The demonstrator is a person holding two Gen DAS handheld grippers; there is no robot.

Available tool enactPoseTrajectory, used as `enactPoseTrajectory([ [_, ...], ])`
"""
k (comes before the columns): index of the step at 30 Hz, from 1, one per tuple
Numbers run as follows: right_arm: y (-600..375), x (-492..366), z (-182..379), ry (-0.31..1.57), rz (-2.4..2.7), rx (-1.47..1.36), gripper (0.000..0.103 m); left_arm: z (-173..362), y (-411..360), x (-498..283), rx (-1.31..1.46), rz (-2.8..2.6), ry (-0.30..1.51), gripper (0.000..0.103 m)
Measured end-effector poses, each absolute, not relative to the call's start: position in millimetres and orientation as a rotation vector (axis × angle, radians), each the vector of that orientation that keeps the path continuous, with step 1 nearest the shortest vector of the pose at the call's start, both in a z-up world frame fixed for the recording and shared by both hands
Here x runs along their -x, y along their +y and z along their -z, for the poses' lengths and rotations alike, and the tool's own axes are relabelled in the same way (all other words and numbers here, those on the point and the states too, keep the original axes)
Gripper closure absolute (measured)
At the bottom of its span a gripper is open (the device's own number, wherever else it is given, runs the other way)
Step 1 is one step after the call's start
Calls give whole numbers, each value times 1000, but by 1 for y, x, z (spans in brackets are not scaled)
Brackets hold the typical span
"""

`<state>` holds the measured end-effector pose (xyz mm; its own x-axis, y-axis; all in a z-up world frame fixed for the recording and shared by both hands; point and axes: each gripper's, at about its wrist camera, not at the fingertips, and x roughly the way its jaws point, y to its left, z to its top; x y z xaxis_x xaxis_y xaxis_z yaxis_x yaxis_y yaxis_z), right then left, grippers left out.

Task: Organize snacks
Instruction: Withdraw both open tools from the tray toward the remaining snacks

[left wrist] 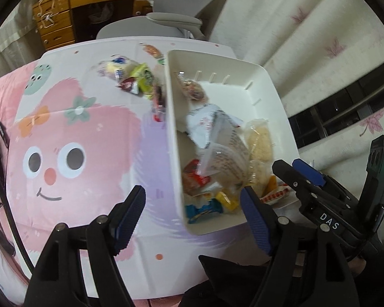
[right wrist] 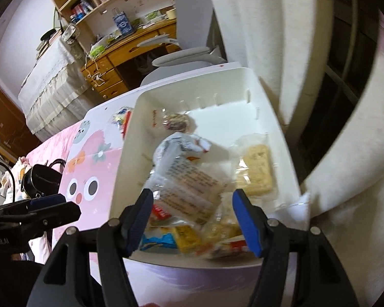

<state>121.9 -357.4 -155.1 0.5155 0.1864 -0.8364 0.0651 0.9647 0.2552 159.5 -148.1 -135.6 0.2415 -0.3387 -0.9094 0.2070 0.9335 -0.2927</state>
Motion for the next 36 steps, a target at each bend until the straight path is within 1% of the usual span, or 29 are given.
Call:
enactPoseTrajectory([
  [9,-293,-128,149,1031,-74,-256,38,133,-67,-167,149,343,1272,28],
  [21,-210,-126,145,992,29,-256,38,137,26,-190,119,413,1280,27],
  [25,-189,-126,147,982,83,-246,38,138,43,-201,97,442,1282,25],
  [29,-172,-129,144,970,110,-224,39,135,56,-216,77,473,1276,21],
  [36,-152,-145,136,943,131,-118,44,131,62,-251,41,490,1275,17],
])
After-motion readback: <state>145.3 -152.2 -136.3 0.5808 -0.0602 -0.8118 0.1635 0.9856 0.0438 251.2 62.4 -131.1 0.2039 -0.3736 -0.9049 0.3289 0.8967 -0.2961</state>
